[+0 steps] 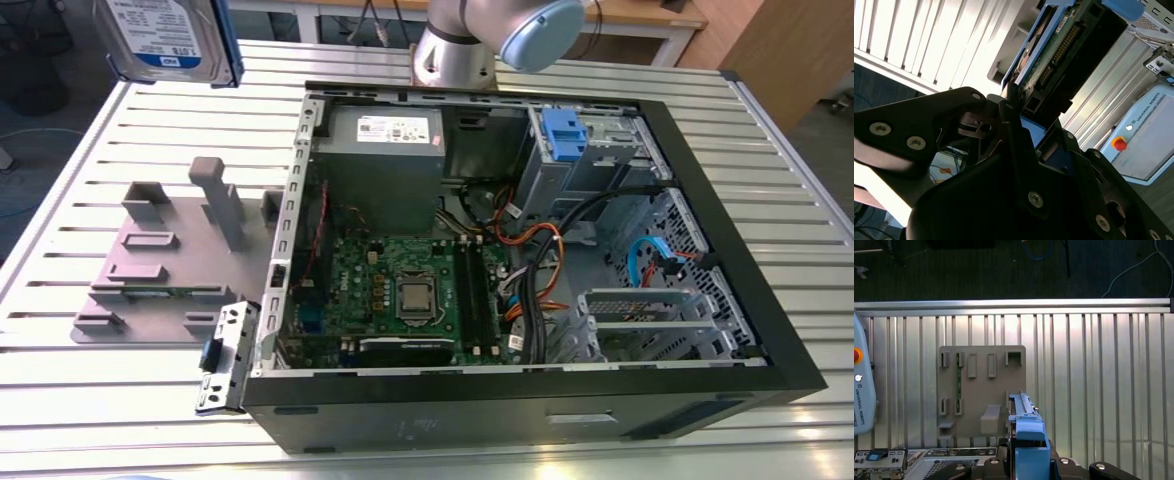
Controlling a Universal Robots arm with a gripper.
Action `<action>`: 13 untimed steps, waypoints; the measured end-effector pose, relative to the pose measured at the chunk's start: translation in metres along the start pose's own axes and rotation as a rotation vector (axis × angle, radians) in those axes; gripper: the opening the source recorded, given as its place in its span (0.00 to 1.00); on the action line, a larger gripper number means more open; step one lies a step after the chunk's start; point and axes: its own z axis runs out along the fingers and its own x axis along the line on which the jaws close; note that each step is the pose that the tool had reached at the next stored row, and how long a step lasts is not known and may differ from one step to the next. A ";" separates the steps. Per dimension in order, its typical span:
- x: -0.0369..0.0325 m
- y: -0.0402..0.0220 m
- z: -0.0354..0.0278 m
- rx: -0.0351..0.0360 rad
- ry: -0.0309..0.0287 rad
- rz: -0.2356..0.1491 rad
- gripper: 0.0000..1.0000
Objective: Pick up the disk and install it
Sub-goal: 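Pick up the disk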
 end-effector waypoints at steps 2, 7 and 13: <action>0.0000 -0.0006 0.0000 0.0000 0.0000 0.000 0.36; -0.0001 -0.0023 0.0000 0.0000 0.0000 0.000 0.36; -0.0001 -0.0047 0.0000 0.0001 0.0000 0.000 0.36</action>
